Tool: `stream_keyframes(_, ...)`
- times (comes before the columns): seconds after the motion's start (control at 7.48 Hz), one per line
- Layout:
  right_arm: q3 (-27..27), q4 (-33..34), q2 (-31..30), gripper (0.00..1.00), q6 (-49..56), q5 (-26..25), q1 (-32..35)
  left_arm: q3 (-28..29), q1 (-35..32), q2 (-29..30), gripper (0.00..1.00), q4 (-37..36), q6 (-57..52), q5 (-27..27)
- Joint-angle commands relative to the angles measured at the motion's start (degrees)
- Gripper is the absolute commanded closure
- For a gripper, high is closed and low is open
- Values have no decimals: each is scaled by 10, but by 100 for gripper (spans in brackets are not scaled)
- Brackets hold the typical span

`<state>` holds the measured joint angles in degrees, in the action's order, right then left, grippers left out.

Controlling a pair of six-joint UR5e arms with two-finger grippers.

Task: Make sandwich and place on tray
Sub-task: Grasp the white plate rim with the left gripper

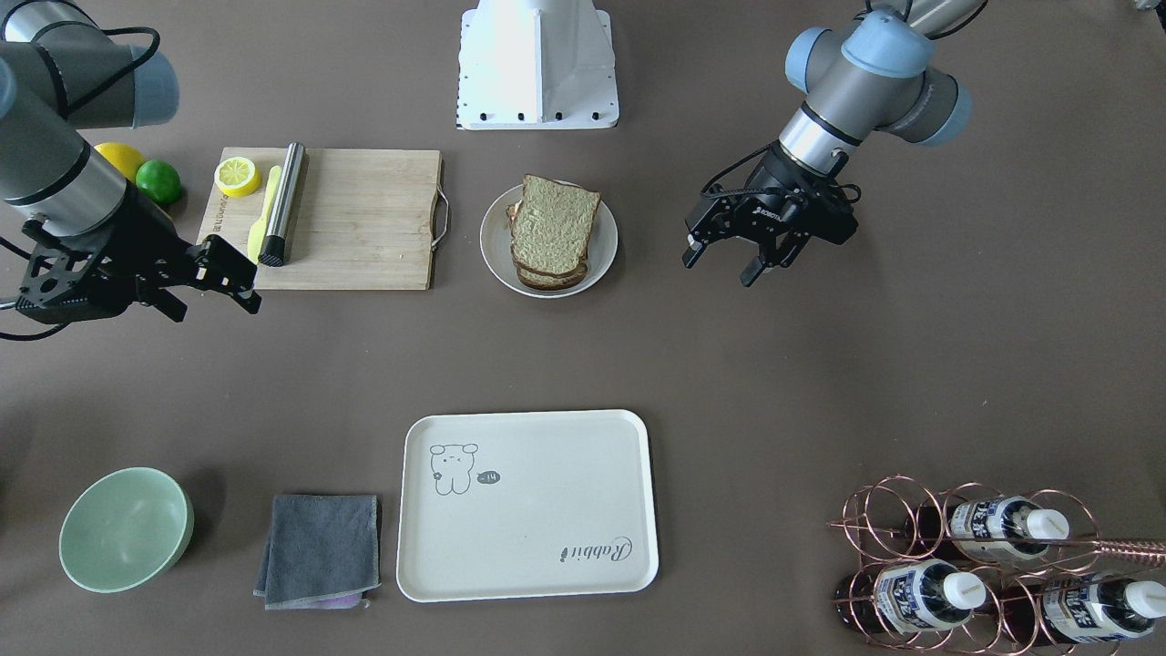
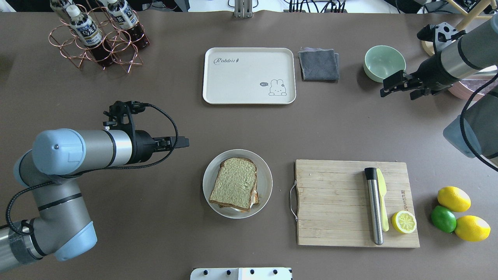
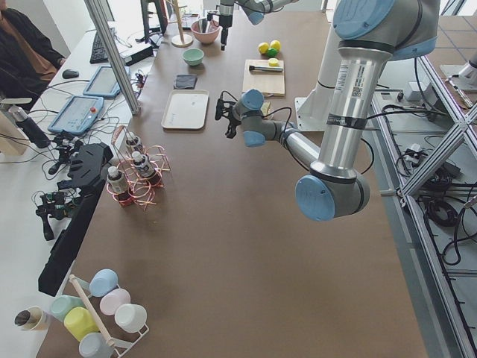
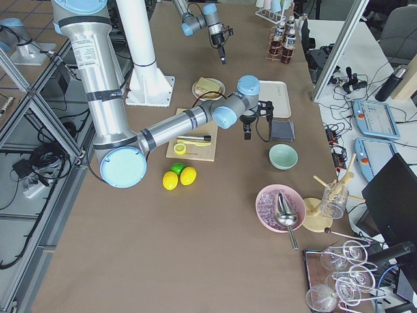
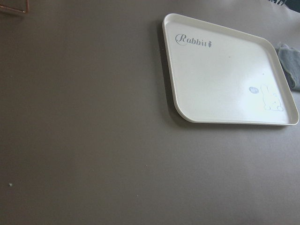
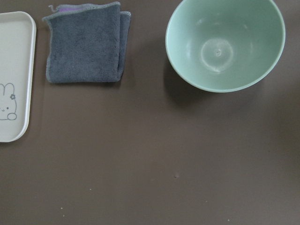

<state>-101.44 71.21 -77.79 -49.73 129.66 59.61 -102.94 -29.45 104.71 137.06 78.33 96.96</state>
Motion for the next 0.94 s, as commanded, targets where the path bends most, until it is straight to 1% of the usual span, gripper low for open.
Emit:
stream_keyframes(0.0,40,-2,-3,1,69,27,45,2,74,38,42,-48,29,-72)
stream_keyframes(0.13,44,-2,-5,1,76,29,49,4,108,45,42,-63,31,-106)
stream_keyframes(0.27,45,-4,-6,1,76,29,49,5,123,45,42,-63,31,-121)
stream_keyframes(0.53,44,-4,-8,1,76,29,50,16,127,44,42,-62,31,-121)
stream_keyframes(0.67,44,-5,-10,1,75,29,50,26,127,45,46,-62,31,-121)
stream_keyframes(0.8,43,-5,-12,1,75,28,50,35,127,45,53,-60,31,-121)
